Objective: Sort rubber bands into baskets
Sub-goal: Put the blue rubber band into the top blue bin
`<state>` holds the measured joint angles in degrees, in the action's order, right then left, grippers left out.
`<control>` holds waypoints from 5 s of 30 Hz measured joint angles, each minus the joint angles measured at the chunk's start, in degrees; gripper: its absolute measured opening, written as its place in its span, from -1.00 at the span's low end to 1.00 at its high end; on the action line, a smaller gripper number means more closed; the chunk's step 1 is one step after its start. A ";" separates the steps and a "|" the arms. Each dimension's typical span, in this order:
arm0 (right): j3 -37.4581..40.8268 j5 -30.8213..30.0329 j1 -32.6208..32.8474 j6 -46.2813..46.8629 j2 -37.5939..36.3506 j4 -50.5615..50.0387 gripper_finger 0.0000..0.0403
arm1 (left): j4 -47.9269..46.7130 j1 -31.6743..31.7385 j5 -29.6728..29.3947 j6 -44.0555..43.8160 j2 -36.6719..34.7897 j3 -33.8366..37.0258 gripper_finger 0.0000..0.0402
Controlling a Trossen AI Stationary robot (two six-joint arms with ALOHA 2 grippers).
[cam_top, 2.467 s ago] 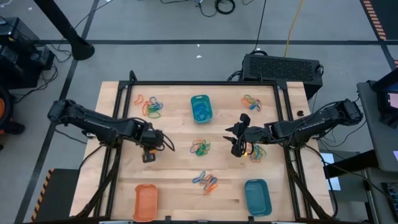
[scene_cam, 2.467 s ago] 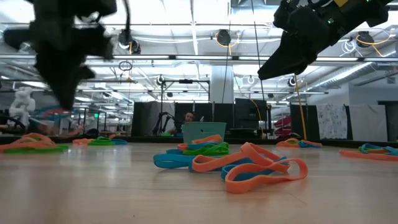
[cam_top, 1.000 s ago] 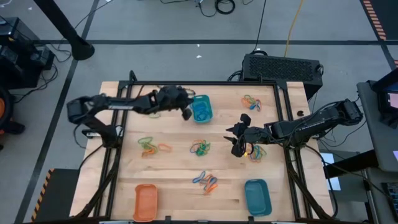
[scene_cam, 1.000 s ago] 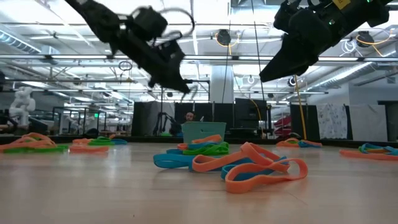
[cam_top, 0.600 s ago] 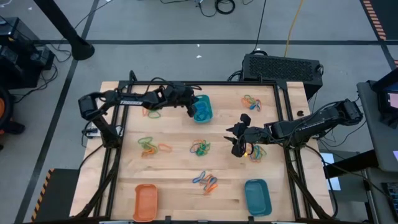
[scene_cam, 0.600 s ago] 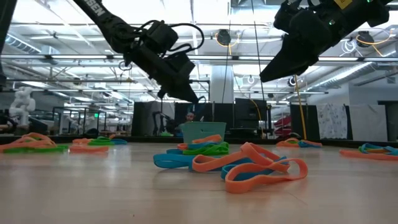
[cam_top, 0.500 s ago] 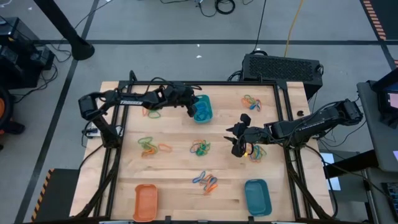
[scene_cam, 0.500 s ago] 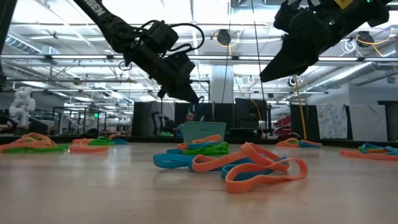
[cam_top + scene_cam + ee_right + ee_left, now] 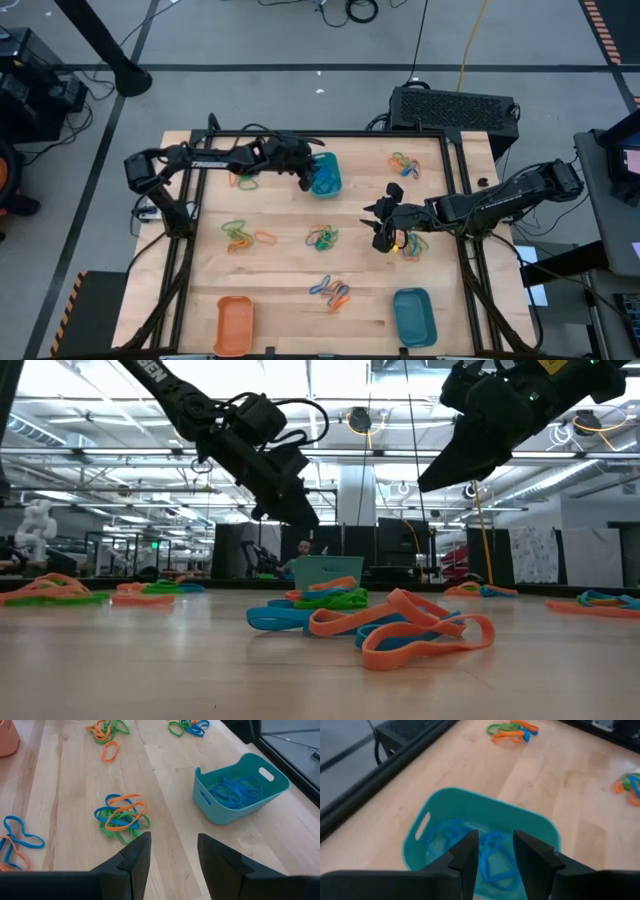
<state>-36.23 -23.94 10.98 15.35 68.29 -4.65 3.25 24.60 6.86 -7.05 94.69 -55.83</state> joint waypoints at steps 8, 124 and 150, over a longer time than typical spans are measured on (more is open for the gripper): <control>0.00 0.02 0.00 0.00 0.00 0.02 -0.23 | -6.31 -5.21 10.80 -1.28 -1.18 -1.97 -0.36; 0.00 0.22 0.00 0.96 -0.02 -1.11 -0.23 | -27.60 -5.53 -13.01 20.97 9.68 -16.70 -1.00; 0.00 0.22 0.00 0.87 -0.01 -1.03 -0.23 | -23.63 -5.93 -9.64 22.95 10.08 -16.70 -0.63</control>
<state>-36.23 -23.73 10.98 16.23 68.28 -5.67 -20.38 18.68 -2.78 15.90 104.77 -72.53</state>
